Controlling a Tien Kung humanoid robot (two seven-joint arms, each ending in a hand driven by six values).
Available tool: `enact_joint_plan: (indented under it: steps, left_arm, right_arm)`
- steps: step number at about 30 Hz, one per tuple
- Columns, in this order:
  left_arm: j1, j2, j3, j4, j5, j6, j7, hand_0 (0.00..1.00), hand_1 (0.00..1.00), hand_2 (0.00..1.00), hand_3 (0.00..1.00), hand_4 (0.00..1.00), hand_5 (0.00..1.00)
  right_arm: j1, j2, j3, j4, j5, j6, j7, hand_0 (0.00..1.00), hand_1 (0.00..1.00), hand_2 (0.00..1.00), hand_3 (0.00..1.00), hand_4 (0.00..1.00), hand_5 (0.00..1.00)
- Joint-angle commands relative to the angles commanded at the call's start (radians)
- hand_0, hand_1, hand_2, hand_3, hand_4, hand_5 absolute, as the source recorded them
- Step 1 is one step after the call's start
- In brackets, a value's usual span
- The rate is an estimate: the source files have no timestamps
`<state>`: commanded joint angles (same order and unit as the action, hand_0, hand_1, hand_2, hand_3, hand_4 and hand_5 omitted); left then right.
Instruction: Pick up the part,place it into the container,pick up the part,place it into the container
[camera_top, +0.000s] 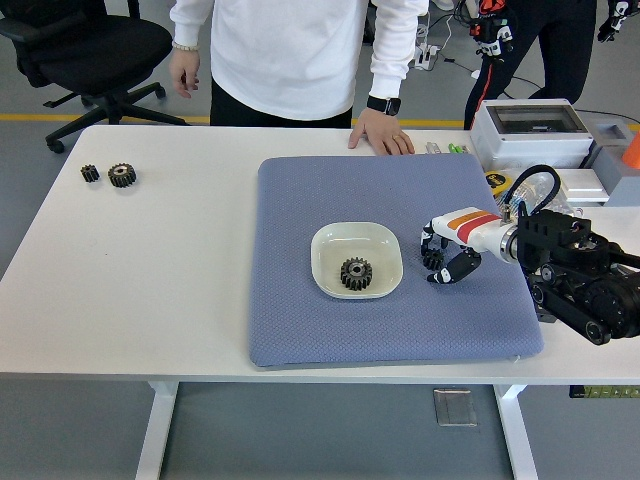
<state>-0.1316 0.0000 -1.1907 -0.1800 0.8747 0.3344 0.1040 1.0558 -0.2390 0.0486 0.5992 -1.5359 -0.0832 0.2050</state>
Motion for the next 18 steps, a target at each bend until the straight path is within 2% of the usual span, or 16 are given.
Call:
enact_joint_plan:
  steps: [4,5,10,11,18]
  left_arm:
    - [0.0,0.0,0.0,0.0,0.0,0.0,0.0,0.628,0.604,0.662,0.559,0.648,0.572]
    - [-0.001,0.0,0.0,0.0,0.0,0.0,0.0,0.628,0.605,0.663,0.56,0.649,0.572]
    - [-0.001,0.0,0.003,0.0,-0.001,0.0,0.001,0.628,0.605,0.663,0.56,0.649,0.572]
    - [-0.001,0.0,0.004,0.0,-0.002,0.0,0.0,0.628,0.604,0.663,0.56,0.649,0.572]
    - [-0.001,0.0,0.005,0.0,-0.001,-0.001,0.001,0.629,0.604,0.663,0.56,0.65,0.573]
  right_arm:
    - [0.001,0.003,-0.003,-0.002,0.008,-0.009,0.001,0.335,0.514,0.61,0.547,0.782,0.316]
    - [0.001,0.004,-0.005,-0.002,0.01,-0.012,0.002,0.293,0.469,0.557,0.51,0.733,0.304]
    - [0.001,0.007,-0.007,-0.003,0.015,-0.021,0.003,0.293,0.469,0.557,0.51,0.733,0.304]
    - [0.001,0.008,-0.008,-0.003,0.016,-0.022,0.004,0.246,0.443,0.532,0.498,0.714,0.33]
    - [-0.001,0.008,-0.012,-0.006,0.024,-0.033,0.008,0.219,0.43,0.526,0.496,0.695,0.326]
